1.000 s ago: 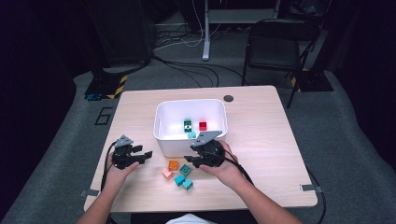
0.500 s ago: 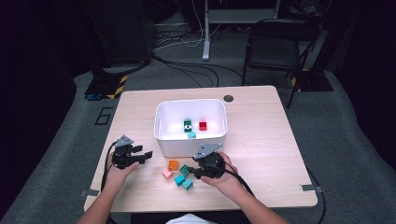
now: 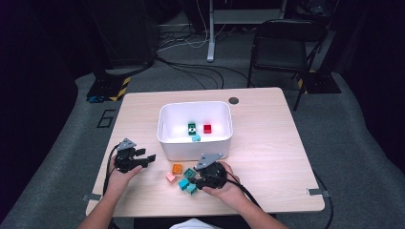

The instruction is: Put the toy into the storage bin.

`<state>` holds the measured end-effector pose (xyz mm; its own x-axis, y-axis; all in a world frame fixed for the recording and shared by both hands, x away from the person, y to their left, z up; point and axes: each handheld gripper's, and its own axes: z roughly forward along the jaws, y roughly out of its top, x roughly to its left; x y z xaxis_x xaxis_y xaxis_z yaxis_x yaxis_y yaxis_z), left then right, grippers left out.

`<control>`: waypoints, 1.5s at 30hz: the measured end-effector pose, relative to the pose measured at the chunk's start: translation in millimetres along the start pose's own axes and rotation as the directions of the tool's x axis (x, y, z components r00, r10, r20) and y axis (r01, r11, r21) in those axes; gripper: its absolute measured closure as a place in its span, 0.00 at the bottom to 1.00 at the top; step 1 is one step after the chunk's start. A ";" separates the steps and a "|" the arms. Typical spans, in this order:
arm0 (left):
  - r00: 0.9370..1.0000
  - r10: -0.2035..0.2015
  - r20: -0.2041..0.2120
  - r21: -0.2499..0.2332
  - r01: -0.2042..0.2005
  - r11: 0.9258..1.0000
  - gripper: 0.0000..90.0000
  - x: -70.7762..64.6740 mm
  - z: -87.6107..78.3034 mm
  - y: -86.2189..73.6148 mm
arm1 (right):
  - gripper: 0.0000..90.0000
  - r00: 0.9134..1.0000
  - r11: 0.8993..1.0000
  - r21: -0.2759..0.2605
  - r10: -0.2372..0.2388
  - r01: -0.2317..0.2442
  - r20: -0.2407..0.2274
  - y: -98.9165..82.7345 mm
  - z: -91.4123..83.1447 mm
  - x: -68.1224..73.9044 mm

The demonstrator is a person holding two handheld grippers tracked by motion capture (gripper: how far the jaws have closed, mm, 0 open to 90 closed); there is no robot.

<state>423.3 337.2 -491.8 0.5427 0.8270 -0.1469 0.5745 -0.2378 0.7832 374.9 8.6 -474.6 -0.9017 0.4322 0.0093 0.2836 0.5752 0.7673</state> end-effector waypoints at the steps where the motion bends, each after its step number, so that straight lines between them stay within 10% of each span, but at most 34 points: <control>1: 1.000 0.000 0.000 0.000 0.000 1.000 0.42 0.0 0.1 0.0 | 0.58 1.000 1.000 0.001 0.004 -0.004 0.000 -0.6 0.4 0.9; 20: 1.000 0.002 0.004 0.007 -0.002 1.000 0.42 0.4 -0.2 0.2 | 0.54 0.999 0.998 0.056 -0.037 0.038 -0.022 -9.5 20.2 20.8; 45: 1.000 -0.010 0.000 -0.004 0.010 1.000 0.42 -0.2 -0.1 0.1 | 0.64 0.998 0.997 0.077 0.000 0.004 -0.056 -7.1 12.1 6.0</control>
<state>423.2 337.1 -491.6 0.5371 0.8291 -0.1551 0.5777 -0.2275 0.7839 371.4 15.5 -487.7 -0.9185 0.3929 0.0450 0.3041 0.6291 0.7153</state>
